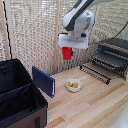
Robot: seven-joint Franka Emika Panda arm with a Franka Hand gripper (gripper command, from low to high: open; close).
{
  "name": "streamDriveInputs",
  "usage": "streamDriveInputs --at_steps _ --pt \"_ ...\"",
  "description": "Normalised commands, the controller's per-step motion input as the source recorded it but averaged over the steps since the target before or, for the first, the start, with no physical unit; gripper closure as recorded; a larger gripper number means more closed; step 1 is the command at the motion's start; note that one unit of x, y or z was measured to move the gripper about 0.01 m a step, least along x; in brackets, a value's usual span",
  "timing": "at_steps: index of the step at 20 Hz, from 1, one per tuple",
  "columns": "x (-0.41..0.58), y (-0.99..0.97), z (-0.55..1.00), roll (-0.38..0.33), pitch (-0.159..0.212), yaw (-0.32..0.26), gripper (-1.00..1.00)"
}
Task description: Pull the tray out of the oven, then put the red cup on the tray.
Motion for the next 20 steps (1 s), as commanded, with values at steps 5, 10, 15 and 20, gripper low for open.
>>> streamDriveInputs --at_steps 5,10,15,20 --pt "-0.017 -0.63 0.40 0.079 0.000 -0.142 1.00" --pt "-0.138 -0.74 0.35 0.054 0.006 -0.128 1.00" --pt "-0.213 -0.70 0.25 0.018 0.042 -0.169 1.00" --pt "-0.130 -0.71 0.06 0.001 0.013 -0.179 1.00"
